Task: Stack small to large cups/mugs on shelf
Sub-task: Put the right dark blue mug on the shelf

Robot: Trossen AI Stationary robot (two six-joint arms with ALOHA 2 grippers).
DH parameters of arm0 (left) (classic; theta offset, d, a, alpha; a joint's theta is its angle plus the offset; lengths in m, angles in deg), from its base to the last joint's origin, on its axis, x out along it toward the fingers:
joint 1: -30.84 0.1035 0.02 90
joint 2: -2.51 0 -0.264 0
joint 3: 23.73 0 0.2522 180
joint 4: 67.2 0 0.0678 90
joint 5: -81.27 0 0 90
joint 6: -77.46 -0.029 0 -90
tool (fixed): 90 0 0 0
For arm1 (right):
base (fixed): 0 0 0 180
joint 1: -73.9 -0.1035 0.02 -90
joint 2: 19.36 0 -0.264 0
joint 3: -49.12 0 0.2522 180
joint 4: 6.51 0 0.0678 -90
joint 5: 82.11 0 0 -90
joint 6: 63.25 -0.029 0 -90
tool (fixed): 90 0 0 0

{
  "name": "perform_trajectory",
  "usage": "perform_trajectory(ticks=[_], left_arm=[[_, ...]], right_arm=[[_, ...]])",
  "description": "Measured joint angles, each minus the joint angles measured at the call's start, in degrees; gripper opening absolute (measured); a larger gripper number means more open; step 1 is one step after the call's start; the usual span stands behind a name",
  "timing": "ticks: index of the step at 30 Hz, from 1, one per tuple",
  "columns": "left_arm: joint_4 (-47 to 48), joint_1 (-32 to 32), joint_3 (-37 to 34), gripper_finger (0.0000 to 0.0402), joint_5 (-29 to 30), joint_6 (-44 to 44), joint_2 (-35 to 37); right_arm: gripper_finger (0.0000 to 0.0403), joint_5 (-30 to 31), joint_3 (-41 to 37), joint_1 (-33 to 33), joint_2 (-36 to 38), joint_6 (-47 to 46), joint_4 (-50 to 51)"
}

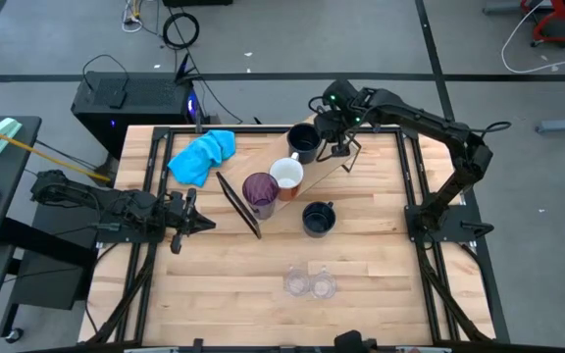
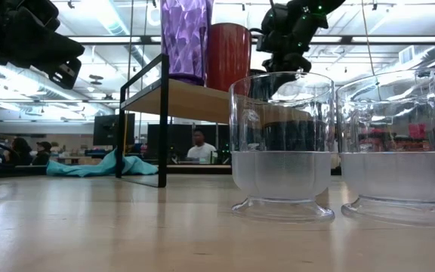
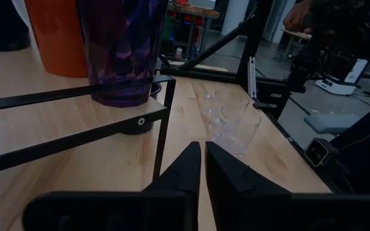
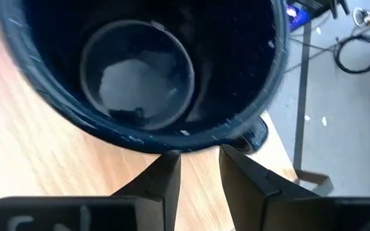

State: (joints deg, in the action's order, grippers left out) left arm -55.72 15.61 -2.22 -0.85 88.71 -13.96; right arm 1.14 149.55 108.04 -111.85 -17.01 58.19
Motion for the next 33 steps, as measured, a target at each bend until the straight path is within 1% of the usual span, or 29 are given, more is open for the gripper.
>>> perform_trajectory(ticks=[4,11,18,20,24,26,30,33], left_arm=[[0.0,0.0,0.0,0.0025,0.0,0.0,0.0],[0.0,0.0,0.0,0.0035,0.0,0.0,0.0],[0.0,0.0,0.0,0.0031,0.0,0.1,0.0],[0.0,0.0,0.0,0.0028,0.0,0.1,0.0],[0.0,0.0,0.0,0.0026,0.0,0.1,0.0],[0.0,0.0,0.0,0.0028,0.0,0.0,0.0],[0.0,0.0,0.0,0.0034,0.0,-0.2,0.0],[0.0,0.0,0.0,0.0036,0.0,-1.3,0.0]], right_arm=[[0.0114,-0.9,0.0,-0.9,0.0,0.3,0.0],[0.0114,-0.4,0.0,-1.7,0.0,0.4,0.0],[0.0114,4.6,0.0,-1.7,0.0,0.3,0.0],[0.0114,4.9,0.0,-1.7,0.0,0.3,0.5],[0.0114,4.9,0.0,-1.7,0.0,-0.4,4.2],[0.0114,5.1,0.0,-2.2,0.0,-2.6,6.2],[0.0114,5.0,0.0,-4.5,0.0,-8.3,10.2],[0.0114,5.0,0.0,-6.9,0.0,-10.4,13.8]])
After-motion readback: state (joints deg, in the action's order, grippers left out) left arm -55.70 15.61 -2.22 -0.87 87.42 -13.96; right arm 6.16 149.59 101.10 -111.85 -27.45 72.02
